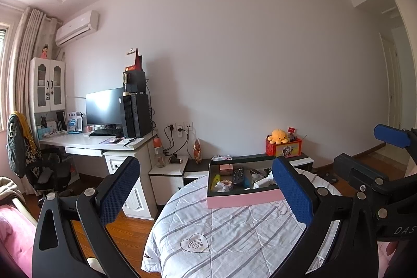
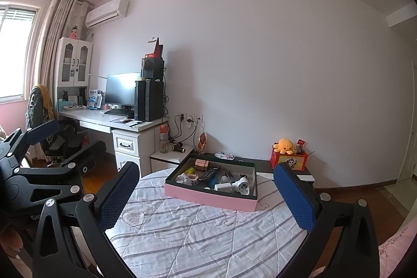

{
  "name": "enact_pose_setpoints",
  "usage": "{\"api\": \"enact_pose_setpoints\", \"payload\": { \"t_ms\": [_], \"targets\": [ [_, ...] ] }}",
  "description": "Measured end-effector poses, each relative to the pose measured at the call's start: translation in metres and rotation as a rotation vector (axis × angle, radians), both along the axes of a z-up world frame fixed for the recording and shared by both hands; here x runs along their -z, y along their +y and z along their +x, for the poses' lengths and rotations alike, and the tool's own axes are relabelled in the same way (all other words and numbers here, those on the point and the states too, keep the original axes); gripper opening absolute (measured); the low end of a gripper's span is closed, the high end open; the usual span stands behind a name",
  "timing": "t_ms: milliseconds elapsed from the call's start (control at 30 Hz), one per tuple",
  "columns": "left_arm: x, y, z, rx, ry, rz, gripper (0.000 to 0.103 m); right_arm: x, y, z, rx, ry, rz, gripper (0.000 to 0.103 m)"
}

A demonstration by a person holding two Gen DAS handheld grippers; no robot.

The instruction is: Organize rigid objects

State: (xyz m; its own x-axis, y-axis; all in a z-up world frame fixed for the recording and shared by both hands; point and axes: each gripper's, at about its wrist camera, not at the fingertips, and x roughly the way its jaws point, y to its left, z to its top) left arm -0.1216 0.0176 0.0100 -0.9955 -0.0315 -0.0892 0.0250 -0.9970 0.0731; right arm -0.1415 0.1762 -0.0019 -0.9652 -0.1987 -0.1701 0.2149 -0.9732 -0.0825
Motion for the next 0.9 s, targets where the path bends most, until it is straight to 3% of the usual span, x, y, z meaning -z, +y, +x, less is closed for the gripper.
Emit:
{"api": "enact_pose_setpoints", "payload": {
  "t_ms": [900],
  "targets": [
    [0.0012, 0.0083, 0.0015, -0.016, 0.018, -0.007, 0.103, -0.0049, 0.0002, 0.0021, 0.019, 0.002, 0.004, 0.103]
  ]
}}
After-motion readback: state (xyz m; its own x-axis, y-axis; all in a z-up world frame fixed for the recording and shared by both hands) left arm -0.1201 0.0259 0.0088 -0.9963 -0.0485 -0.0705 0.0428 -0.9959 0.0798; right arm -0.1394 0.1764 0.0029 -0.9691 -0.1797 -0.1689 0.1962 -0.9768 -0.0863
